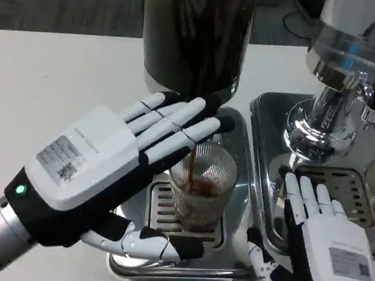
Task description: Grasp the cup under the faucet to collect the drink, then remove the cup.
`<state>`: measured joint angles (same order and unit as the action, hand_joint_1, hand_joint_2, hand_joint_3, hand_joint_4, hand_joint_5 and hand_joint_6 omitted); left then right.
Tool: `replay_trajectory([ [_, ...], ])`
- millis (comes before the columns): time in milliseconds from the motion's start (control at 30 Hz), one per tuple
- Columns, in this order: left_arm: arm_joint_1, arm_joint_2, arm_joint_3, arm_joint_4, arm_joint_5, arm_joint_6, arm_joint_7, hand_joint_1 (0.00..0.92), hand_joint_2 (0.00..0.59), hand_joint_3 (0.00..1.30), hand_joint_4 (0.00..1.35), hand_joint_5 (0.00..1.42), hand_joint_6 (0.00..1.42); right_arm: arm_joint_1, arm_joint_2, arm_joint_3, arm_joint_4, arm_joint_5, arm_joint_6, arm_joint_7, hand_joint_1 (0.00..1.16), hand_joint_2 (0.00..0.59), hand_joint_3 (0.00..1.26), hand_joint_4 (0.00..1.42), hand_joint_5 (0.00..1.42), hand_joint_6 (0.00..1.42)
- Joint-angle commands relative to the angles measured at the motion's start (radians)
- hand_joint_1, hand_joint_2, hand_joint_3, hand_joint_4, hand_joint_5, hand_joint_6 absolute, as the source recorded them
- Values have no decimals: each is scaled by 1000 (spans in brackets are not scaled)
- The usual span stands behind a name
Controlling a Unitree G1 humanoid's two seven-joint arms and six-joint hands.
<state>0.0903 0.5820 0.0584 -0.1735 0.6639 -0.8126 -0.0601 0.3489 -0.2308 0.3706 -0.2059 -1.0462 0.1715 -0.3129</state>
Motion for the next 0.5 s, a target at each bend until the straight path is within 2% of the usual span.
replay_trajectory([
  [33, 24, 24, -33, -5, 34, -8, -9, 0, 172, 84, 0, 105, 59, 6, 5, -39, -40, 131, -44, 38, 367, 352, 0, 0, 0, 67],
  [133, 24, 26, -41, 1, 32, -7, 0, 0, 173, 84, 0, 105, 58, -3, 4, -64, -53, 240, -68, 91, 374, 292, 0, 0, 0, 80],
  [200, 21, 29, -47, 11, 28, -9, 6, 0, 173, 84, 0, 105, 57, -8, 2, -72, -51, 276, -82, 106, 385, 257, 0, 0, 0, 90],
  [267, 15, 34, -53, 24, 26, -14, 15, 0, 174, 84, 0, 105, 57, -11, 6, -75, -45, 303, -91, 109, 398, 239, 0, 0, 0, 94],
  [333, 7, 40, -59, 39, 25, -17, 25, 0, 175, 81, 0, 105, 57, -28, 3, -65, -37, 298, -80, 127, 421, 234, 0, 0, 0, 95],
  [500, -10, 54, -76, 65, 14, -24, 40, 0, 178, 76, 0, 105, 56, -75, 20, -62, -6, 329, -33, 210, 476, 239, 0, 0, 0, 58],
])
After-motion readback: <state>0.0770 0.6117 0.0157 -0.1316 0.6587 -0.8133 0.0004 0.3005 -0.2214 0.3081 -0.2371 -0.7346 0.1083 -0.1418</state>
